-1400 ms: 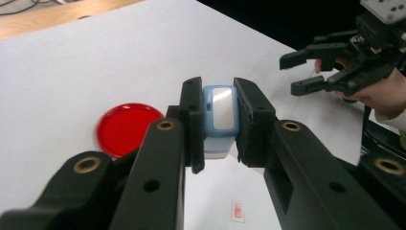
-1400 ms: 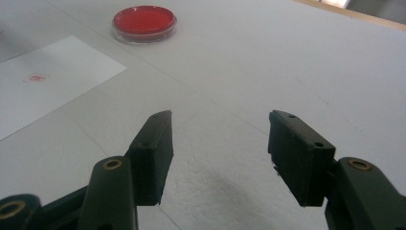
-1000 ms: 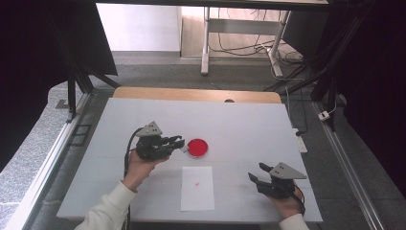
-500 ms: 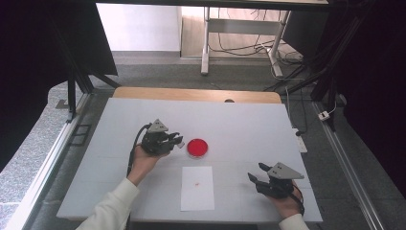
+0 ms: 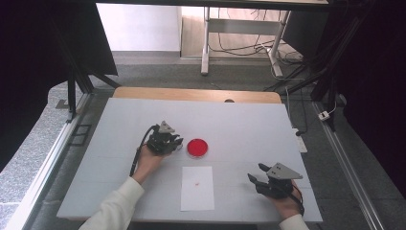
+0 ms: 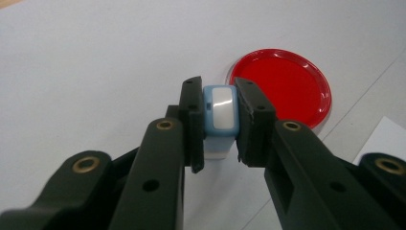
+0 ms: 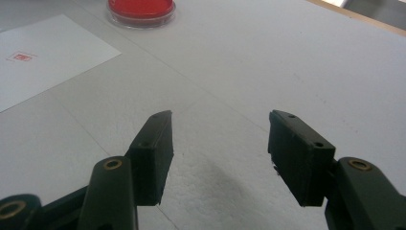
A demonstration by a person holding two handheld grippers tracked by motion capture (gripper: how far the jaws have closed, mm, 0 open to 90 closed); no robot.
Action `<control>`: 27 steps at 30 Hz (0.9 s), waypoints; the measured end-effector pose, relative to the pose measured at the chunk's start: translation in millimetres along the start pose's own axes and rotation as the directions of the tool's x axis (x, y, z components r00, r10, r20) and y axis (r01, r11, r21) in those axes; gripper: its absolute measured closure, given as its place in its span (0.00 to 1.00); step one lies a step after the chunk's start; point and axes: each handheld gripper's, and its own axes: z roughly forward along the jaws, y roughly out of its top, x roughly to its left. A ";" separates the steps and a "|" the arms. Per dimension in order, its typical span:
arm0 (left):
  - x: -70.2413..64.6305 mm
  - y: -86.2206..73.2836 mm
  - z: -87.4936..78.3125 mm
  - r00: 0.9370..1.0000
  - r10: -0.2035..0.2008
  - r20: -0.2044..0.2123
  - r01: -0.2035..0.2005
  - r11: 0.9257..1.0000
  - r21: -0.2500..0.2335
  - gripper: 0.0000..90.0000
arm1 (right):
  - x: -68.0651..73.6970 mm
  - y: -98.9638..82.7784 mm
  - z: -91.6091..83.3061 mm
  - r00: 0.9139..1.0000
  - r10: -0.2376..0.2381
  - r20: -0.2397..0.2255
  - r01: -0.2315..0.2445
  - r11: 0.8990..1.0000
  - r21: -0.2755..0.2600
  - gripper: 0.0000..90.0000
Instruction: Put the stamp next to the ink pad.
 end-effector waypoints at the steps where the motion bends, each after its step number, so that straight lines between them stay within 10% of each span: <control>1: 0.0 -0.2 1.0 1.000 0.000 0.002 0.000 1.000 0.003 0.82 | -0.1 -0.1 0.0 1.000 0.000 0.000 0.000 1.000 0.001 0.46; 9: -1.5 -0.7 4.6 1.000 0.000 0.006 0.000 1.000 0.009 0.79 | -1.0 -0.7 -1.2 1.000 -0.002 0.004 0.002 1.000 0.004 0.46; 14: -1.9 0.6 0.2 1.000 -0.009 0.016 0.009 0.999 -0.036 0.58 | -1.2 -0.5 -1.8 1.000 -0.003 0.007 0.003 1.000 0.003 0.46; 27: -6.1 -21.3 -52.7 0.998 -0.031 0.062 0.038 0.993 -0.115 0.43 | -3.1 0.5 -2.5 1.000 0.001 -0.016 -0.001 1.000 -0.017 0.46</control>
